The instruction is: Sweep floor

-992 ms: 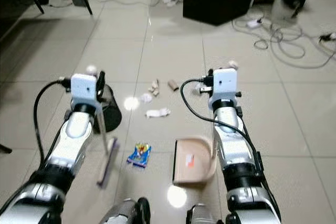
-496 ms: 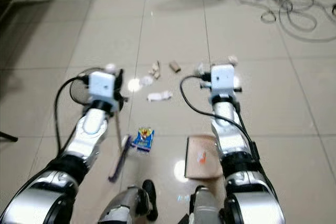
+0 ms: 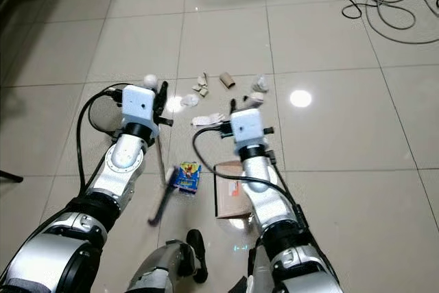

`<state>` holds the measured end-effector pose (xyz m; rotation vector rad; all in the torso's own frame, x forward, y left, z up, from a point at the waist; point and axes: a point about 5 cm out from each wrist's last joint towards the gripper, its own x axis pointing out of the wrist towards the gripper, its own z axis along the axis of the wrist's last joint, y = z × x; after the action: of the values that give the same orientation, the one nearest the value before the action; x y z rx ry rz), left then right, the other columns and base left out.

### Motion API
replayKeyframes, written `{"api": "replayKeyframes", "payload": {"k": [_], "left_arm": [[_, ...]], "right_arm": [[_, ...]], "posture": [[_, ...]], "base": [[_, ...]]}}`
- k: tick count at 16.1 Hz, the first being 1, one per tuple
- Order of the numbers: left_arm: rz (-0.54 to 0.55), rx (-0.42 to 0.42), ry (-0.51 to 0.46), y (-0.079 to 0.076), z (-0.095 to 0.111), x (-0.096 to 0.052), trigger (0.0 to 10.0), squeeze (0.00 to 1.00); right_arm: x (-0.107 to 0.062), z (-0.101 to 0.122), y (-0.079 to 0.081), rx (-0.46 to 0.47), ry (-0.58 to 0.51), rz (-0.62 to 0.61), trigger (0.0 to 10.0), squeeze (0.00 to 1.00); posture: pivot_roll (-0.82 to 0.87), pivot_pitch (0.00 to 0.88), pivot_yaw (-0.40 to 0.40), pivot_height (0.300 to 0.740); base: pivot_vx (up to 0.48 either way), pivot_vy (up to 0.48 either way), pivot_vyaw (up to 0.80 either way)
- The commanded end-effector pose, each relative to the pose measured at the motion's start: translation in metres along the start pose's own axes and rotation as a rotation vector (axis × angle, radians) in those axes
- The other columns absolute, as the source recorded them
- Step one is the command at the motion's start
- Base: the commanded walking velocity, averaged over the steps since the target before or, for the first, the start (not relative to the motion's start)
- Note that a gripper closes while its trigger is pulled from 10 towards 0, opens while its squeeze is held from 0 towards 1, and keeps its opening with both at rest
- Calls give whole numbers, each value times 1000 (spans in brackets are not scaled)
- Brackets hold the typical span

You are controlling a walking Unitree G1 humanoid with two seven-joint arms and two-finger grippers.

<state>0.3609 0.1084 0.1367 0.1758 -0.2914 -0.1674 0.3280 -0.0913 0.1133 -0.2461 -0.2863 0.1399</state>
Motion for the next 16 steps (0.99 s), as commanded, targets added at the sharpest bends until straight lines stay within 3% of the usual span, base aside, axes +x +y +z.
{"api": "replayKeyframes", "payload": {"k": [1,4,7,11,13,16], "left_arm": [[-4,-5,-12,1,0,-1,10000,0],[-38,-72,-44,-12,3,-3,10000,0],[-123,-203,-113,-31,15,-7,10000,0],[-295,-307,-206,-43,34,-15,10000,0],[-395,-323,-249,-38,46,-22,10000,0],[-301,-140,-347,-5,57,-17,10000,0]], "right_arm": [[-11,-11,12,-21,48,39,10000,0],[-14,-18,11,8,90,3,10000,0],[-11,-21,8,47,113,-23,10000,0],[-11,-23,6,53,123,-28,10000,0],[-12,-24,3,54,123,-27,10000,0],[-11,-25,0,53,123,-28,10000,0]], "posture": [[16,351,174,740],[29,339,172,740],[35,331,171,740],[35,301,160,740],[35,292,157,740],[33,296,162,740]], "base": [[0,0,0],[0,0,0],[0,0,0],[0,0,0],[0,0,0],[0,0,0]]}}
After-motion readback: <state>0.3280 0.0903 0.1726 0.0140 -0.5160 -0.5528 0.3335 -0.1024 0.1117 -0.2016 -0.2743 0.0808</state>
